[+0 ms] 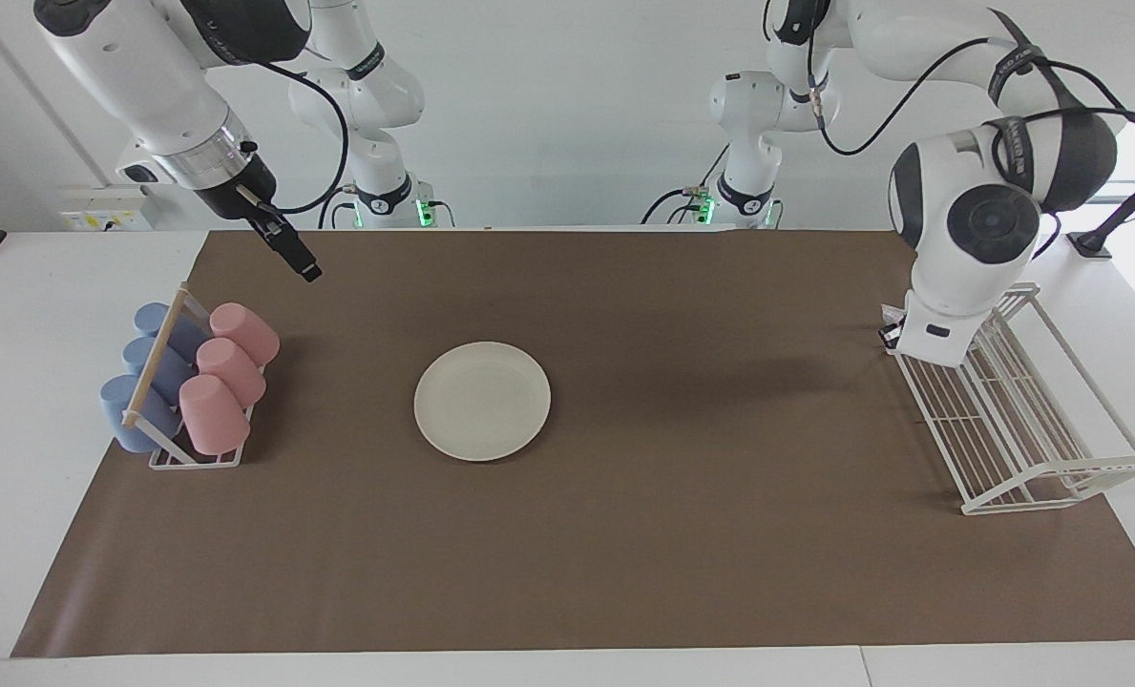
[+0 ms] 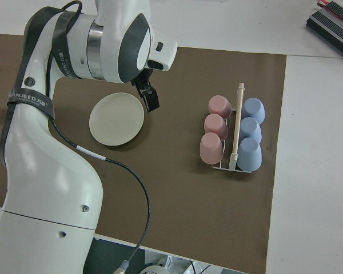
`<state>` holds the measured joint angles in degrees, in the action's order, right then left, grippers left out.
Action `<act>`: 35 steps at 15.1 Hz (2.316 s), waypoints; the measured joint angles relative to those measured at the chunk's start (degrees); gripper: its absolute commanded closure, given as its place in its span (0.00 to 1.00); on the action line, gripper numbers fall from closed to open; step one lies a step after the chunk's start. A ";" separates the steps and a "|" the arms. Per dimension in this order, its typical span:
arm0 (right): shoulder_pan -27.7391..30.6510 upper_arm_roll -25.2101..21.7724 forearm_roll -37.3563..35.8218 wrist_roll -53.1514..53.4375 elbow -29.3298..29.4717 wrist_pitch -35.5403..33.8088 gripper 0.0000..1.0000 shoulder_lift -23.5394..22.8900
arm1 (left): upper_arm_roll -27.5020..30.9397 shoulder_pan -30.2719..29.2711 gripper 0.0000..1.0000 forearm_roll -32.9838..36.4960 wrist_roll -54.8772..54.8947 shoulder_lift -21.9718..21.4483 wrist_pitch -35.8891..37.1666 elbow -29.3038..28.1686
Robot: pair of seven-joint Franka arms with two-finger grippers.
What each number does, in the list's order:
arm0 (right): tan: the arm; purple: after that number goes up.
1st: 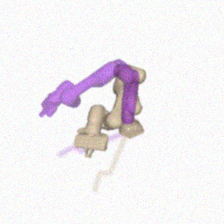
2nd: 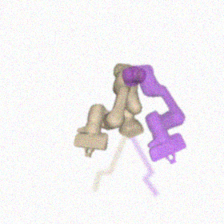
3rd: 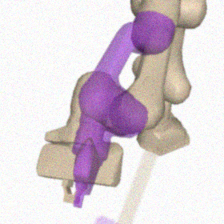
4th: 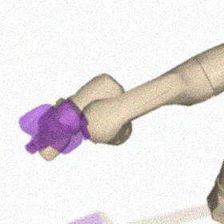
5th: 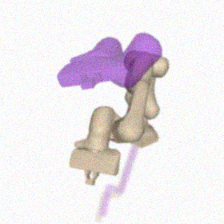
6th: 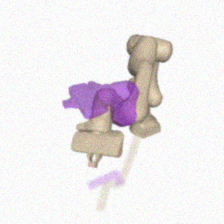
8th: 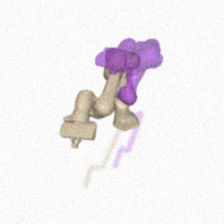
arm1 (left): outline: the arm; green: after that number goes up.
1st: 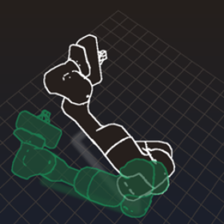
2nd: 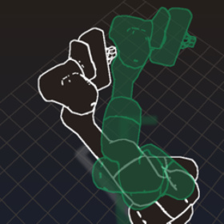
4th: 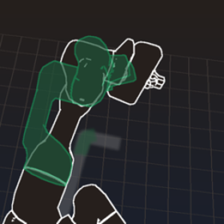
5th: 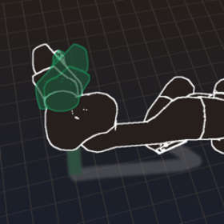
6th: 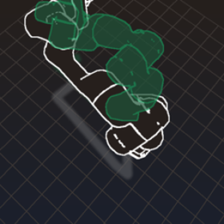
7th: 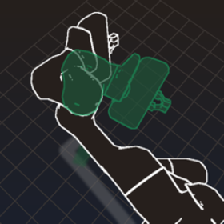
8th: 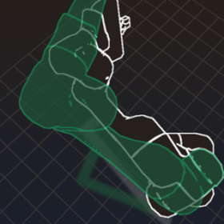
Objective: Wipe plate with sponge
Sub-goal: 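Reach the left gripper into the wire rack and grasp the mesh scrubber, then lift the scrubber with the left gripper while the right gripper approaches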
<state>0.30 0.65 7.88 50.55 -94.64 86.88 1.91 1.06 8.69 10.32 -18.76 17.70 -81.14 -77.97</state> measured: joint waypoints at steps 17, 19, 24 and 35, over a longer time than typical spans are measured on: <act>-0.86 17.10 0.05 33.79 2.41 0.67 0.00 0.99 | -0.34 -12.64 1.00 -75.58 19.06 -22.55 -5.69 -37.91; -0.97 20.85 0.06 38.12 2.43 0.70 0.00 1.32 | -0.94 -10.57 1.00 -80.97 22.56 -25.52 -9.86 -43.14; -5.66 23.90 0.05 44.40 1.56 3.23 0.00 2.42 | -1.47 -2.55 1.00 -92.29 38.62 -32.62 -19.40 -55.82; -6.34 23.50 0.05 46.42 -0.43 6.85 0.00 3.13 | -1.52 5.36 1.00 -107.59 52.50 -37.82 -22.23 -66.08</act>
<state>-6.04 24.15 7.93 96.97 -95.07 93.73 5.04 -0.46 14.05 -97.26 33.74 -20.12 -103.38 -144.06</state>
